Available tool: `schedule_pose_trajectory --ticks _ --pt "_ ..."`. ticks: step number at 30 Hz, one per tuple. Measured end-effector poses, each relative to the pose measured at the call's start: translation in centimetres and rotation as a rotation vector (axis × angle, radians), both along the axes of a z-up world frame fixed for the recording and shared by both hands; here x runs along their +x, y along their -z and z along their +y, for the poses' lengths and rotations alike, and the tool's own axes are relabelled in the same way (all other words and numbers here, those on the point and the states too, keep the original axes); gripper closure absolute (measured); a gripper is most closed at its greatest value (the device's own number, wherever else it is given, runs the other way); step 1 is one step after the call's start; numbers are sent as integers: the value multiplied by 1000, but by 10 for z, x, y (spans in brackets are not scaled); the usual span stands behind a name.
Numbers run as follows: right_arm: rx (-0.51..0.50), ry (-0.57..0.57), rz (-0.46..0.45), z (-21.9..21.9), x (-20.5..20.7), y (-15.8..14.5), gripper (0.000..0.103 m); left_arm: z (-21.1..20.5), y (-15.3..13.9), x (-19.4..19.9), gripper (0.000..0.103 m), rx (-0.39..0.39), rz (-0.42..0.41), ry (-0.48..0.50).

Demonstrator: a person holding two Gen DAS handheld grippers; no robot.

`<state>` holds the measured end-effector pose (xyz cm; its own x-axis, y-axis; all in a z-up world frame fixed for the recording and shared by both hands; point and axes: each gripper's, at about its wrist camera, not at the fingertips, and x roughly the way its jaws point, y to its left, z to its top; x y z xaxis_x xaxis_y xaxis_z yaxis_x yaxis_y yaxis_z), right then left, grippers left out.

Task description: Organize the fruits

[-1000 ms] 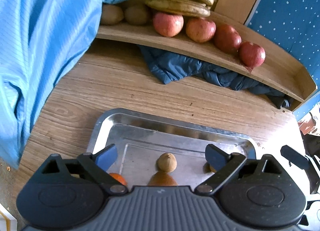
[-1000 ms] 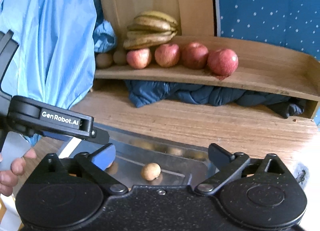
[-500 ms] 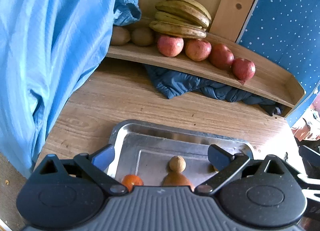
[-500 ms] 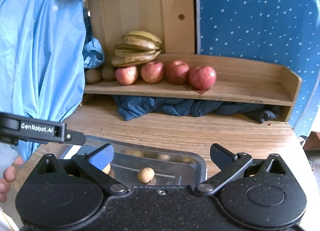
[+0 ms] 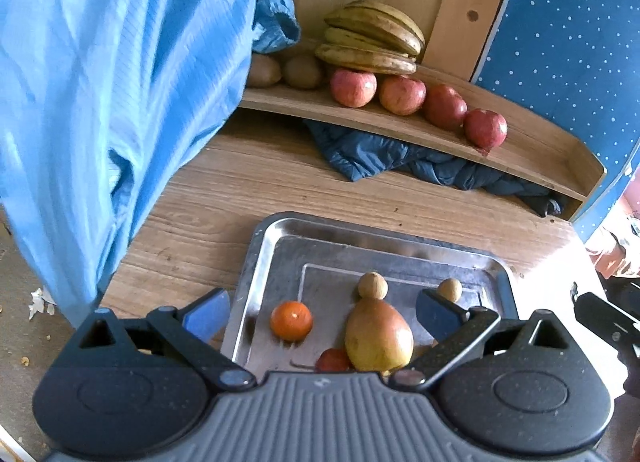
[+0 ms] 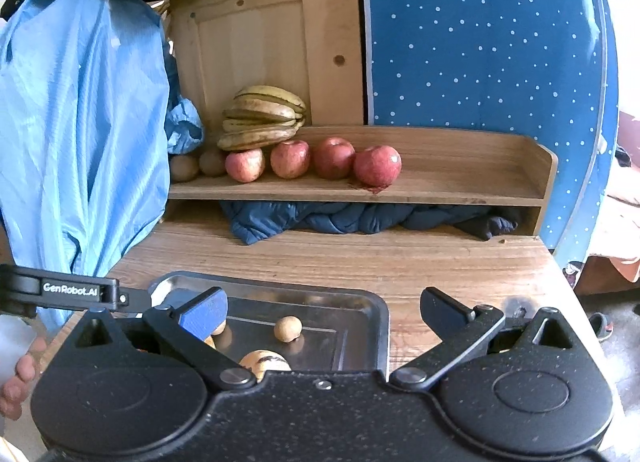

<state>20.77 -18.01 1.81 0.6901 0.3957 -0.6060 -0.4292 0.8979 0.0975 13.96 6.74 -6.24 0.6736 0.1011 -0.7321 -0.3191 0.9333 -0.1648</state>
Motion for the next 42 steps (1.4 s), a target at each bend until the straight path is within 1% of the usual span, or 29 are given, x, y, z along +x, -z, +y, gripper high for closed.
schedule_pose_trajectory --ticks 3,8,20,27,30,34,42 --pt "0 -15 -5 2 -2 0 1 -2 -4 -9 1 13 -23 -23" --pt "13 -32 -23 -2 -8 -5 1 -10 -8 -22 1 44 -27 -59" --pt "18 -56 -22 -34 -35 -13 1 -37 -17 -59 1 50 -44 -98" --pt "32 -57 -24 -51 -55 -17 1 -51 -24 -89 1 62 -59 -127" --pt "37 -75 -16 -52 -65 -16 1 -53 -25 -100 1 69 -54 -147" --pt "40 -94 -8 -54 -77 -16 1 -55 -26 -115 1 57 -52 -171" --pt "44 -120 3 -53 -94 -19 1 -51 -30 -130 1 58 -57 -162"
